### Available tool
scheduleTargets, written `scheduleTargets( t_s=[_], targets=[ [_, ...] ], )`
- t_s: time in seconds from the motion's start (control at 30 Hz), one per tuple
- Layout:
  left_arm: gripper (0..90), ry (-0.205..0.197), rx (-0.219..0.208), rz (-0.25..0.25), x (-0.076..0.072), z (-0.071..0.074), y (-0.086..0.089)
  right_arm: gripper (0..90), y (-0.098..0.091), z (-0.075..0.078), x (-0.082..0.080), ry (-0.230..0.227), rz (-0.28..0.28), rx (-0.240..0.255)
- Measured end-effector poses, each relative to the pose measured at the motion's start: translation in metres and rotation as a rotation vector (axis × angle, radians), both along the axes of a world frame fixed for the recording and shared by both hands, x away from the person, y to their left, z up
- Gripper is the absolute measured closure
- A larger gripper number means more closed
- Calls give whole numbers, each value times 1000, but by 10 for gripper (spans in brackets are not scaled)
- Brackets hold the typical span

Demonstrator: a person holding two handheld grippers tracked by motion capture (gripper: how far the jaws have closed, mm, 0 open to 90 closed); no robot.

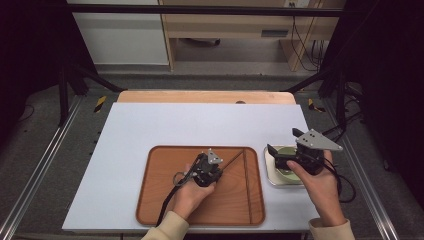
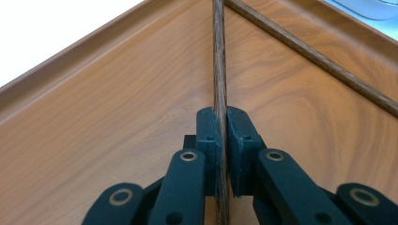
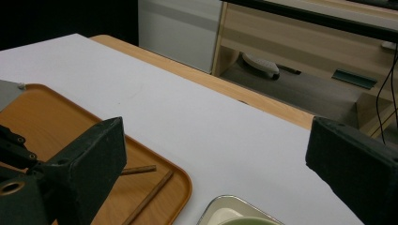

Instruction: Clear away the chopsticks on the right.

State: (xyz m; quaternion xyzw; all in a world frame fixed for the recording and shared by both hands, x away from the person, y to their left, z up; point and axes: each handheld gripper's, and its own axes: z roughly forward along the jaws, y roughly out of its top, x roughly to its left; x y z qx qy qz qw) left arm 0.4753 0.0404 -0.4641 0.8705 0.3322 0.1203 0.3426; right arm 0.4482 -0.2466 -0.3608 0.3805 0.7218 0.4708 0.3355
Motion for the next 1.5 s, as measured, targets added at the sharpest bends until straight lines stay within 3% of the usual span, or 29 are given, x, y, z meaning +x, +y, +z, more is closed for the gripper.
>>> scheduleTargets(
  t_s=[0.2, 0.3, 0.4, 0.53, 0.77, 1.5],
  targets=[
    [784, -34, -41, -8, -1, 5, 3, 60, 0, -2, 1, 5, 2, -8],
    [836, -53, -56, -8, -4, 11, 9, 60, -1, -2, 1, 5, -1, -7],
    [898, -48, -36, -14, -7, 13, 17, 60, -2, -2, 1, 6, -3, -5],
    [900, -35, -13, -9, -11, 9, 28, 60, -2, -1, 1, 5, -3, -7],
    [900, -17, -8, -7, -11, -1, 36, 60, -4, -1, 1, 9, -14, -11],
    [900, 3, -20, -57, -11, -5, 6, 52, -13, -5, 3, 13, -4, 39]
  ],
)
